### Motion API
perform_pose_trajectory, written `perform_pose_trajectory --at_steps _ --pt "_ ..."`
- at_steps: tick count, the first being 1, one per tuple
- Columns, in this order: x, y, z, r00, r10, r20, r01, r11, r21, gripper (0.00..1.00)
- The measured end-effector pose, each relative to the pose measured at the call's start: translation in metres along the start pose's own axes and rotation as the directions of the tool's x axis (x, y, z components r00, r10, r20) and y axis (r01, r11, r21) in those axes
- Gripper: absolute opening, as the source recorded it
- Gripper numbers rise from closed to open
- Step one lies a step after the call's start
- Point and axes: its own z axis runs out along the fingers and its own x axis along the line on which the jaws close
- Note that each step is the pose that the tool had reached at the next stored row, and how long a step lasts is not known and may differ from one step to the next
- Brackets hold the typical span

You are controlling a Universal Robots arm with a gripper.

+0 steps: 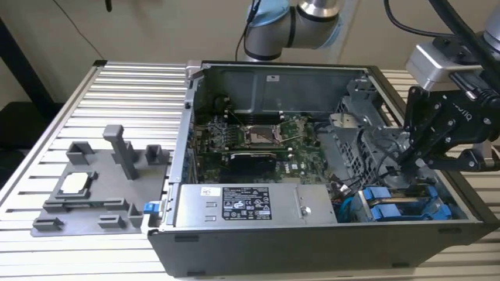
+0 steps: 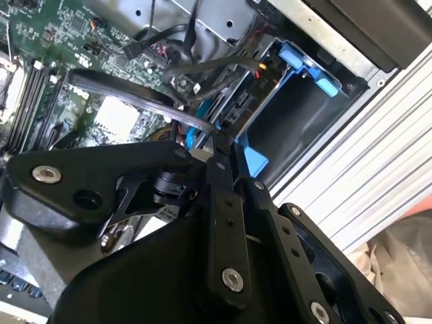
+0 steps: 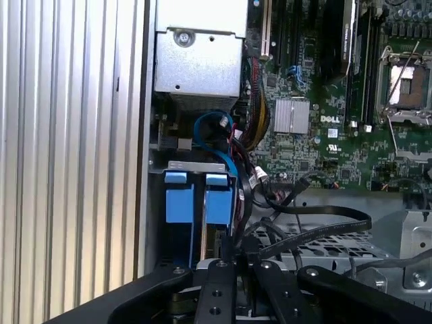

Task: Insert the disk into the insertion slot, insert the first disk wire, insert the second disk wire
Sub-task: 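Insert the second disk wire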

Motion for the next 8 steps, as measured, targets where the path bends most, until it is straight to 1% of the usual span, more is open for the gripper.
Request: perform_pose_trajectory --at_steps 2,8 --pt "0.0005 -0.0018 0.0002 1.0 0.0 0.0002 0.0 1.0 -0.0041 0.16" --pt "0.0006 -0.0019 0.0005 1.0 0.001 0.0003 -0.001 1.0 -0.0045 0.16"
